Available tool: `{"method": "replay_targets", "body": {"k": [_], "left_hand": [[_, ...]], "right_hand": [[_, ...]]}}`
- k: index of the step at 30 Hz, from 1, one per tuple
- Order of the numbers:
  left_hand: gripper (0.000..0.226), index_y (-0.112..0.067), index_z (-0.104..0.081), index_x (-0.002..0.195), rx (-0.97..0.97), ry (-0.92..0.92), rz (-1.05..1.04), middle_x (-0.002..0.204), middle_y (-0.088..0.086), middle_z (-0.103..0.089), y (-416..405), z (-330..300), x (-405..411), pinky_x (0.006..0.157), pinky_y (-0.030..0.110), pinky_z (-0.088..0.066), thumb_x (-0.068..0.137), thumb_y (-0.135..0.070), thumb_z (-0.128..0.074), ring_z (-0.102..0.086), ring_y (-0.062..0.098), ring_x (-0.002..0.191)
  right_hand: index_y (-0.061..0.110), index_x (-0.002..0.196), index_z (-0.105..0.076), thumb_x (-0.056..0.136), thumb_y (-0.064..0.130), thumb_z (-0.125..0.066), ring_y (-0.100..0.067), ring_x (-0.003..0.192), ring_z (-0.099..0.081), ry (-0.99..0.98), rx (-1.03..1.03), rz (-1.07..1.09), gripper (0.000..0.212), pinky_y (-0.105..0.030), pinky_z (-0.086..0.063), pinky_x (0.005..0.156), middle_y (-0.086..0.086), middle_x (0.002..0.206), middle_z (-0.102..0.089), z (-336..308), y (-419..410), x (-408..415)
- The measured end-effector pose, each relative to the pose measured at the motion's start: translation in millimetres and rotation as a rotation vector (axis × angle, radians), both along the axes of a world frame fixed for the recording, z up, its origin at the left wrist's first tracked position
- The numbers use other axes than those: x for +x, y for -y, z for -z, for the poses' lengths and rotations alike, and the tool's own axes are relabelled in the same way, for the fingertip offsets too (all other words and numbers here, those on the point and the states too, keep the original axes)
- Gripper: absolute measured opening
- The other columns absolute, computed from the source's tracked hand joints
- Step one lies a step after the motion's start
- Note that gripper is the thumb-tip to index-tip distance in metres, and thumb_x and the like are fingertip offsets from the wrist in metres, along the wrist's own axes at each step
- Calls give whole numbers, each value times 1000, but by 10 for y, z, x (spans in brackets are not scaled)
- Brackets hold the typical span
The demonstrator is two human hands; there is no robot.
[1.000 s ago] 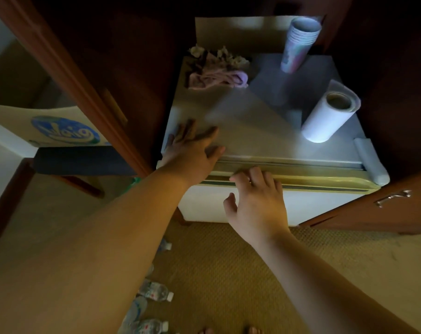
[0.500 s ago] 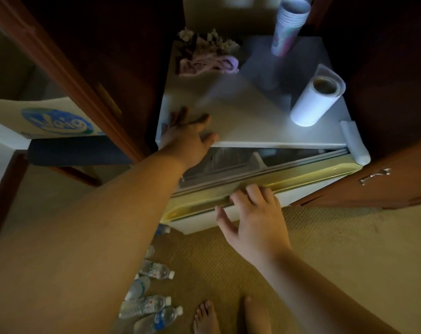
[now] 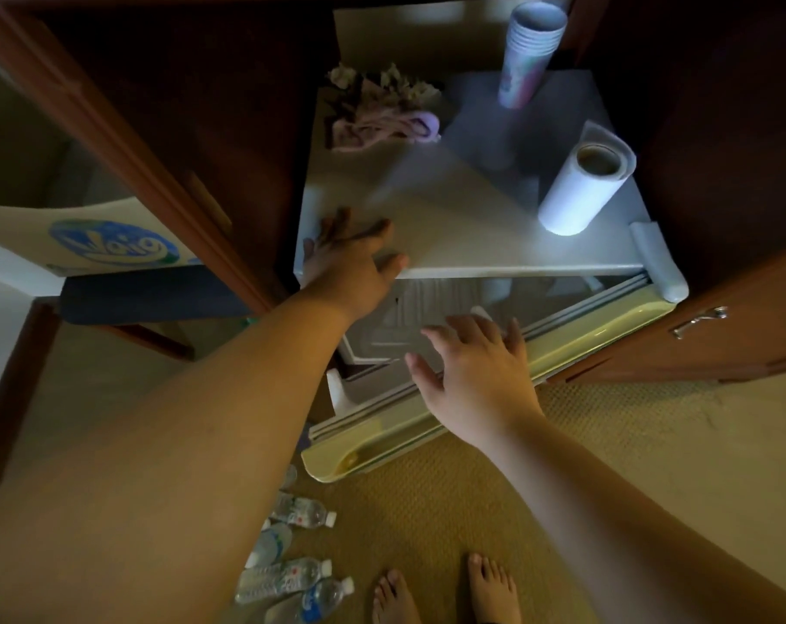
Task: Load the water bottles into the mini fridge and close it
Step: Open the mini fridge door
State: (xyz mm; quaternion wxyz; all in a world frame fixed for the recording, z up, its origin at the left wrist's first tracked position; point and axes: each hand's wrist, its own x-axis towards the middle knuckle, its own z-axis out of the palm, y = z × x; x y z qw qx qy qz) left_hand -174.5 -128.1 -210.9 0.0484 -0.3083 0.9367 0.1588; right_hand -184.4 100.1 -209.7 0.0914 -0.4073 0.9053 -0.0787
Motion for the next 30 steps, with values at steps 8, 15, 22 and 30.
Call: {"method": "replay_targets", "body": {"k": [8, 15, 22, 30], "left_hand": [[66, -53, -29, 154, -29, 10, 4, 172, 7, -10, 13, 72, -35, 123, 57, -13, 93, -73, -42, -6, 33, 157], [60, -46, -29, 158, -31, 62, -12, 172, 5, -9, -69, 67, -62, 123, 59, -13, 101, -61, -39, -4, 28, 158], [55, -36, -40, 156, -124, 22, 22, 168, 8, -25, -712, -40, -162, 120, 53, -29, 104, -54, -38, -26, 35, 151], [66, -43, -18, 160, -299, 58, 235, 171, 8, -15, -1033, 207, -433, 120, 61, -23, 100, -64, -38, -19, 42, 154]], "right_hand": [[30, 159, -30, 96, 73, -7, -25, 158, 10, 113, 209, -47, 80, -53, 10, 125, -6, 172, -8, 8, -345, 67], [27, 161, 19, 99, 69, -27, -25, 152, 33, 49, 71, 181, 88, -56, 8, 124, -8, 168, 28, 106, -1107, 379], [25, 160, 20, 93, 62, -48, -37, 157, 8, 131, 34, 770, 102, -62, -21, 122, -14, 170, 16, 101, -1740, 208], [32, 159, 19, 91, 69, -38, -46, 153, -18, 36, 223, 792, 96, -69, -24, 116, -12, 171, -11, 84, -2268, -404]]}}
